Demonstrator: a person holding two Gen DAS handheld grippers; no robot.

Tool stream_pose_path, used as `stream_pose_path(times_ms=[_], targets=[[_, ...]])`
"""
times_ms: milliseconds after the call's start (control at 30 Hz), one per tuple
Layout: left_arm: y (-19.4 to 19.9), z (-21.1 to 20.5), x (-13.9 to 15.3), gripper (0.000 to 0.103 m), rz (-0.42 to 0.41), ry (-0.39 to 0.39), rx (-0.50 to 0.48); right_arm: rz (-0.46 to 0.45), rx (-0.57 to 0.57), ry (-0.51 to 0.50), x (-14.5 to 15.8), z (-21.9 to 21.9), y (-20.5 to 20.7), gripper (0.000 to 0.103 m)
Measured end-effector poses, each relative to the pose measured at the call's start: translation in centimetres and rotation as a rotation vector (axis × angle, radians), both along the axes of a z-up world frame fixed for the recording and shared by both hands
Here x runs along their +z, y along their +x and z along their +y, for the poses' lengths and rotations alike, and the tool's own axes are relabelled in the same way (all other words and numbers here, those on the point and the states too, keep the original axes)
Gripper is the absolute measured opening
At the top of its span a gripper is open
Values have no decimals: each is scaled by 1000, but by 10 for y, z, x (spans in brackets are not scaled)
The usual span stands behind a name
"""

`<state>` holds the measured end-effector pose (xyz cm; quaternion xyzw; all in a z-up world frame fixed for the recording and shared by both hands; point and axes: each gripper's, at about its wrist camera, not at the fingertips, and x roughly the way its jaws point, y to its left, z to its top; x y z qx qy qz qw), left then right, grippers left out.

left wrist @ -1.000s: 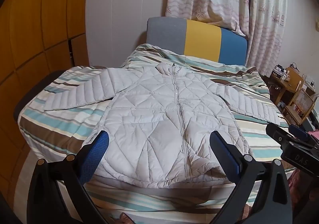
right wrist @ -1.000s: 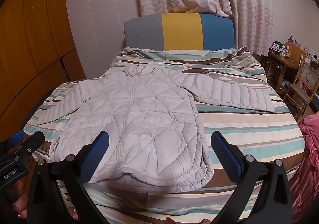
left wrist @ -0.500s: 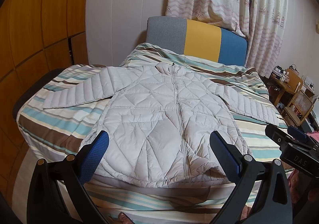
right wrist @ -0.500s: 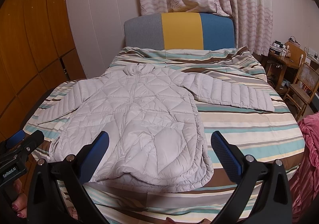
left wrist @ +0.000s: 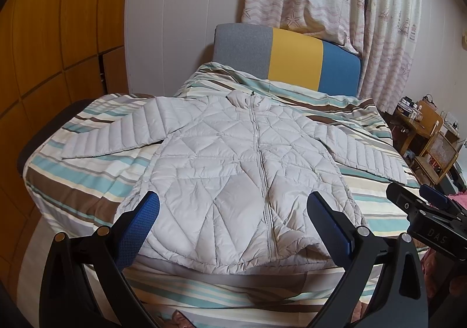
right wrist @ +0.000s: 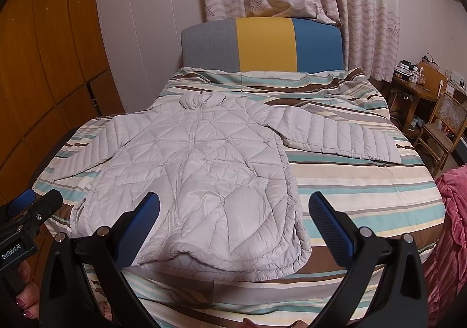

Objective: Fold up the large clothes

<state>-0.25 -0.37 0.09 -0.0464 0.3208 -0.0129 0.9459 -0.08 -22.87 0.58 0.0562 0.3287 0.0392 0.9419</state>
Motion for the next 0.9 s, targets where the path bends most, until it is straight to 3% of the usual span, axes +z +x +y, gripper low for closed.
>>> stream_pose_path(times_ms=[900], targets=[[-3,-13,-16,100,32,-5,-5,11,-9,-3,-4,-5,6,101]])
